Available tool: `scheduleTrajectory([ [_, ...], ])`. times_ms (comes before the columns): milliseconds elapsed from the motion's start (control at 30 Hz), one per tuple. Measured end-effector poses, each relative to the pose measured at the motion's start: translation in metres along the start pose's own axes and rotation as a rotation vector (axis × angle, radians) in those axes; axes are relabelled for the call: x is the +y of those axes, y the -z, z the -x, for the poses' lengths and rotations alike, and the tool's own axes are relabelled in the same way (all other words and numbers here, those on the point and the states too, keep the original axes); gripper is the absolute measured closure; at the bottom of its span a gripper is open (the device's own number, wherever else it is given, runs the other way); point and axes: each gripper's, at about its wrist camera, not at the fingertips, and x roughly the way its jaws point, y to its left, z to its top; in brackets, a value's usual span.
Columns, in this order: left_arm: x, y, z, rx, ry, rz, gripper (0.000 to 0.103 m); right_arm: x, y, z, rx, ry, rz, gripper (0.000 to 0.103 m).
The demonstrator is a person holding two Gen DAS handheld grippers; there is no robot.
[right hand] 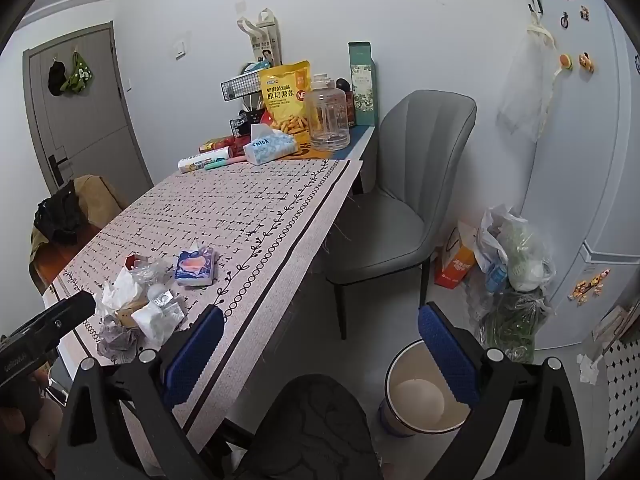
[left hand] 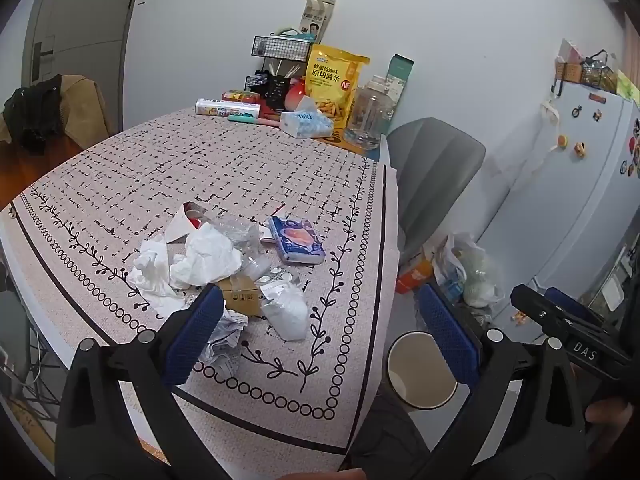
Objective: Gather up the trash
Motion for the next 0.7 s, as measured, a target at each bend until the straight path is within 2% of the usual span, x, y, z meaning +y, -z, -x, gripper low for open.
scheduleTrajectory([
  [467,-0.008,-0.012,0.003,-0.007,0.002,-0.002,0.006,0.0,-0.005,0.004,-0.009,0.014,0.014,0.008],
  [700,-0.007,-0.004,0.005,-0.03,0.01,-0.01,0.006,-0.001,-0.002,0.0,-0.008,0.016,0.013,0.008],
])
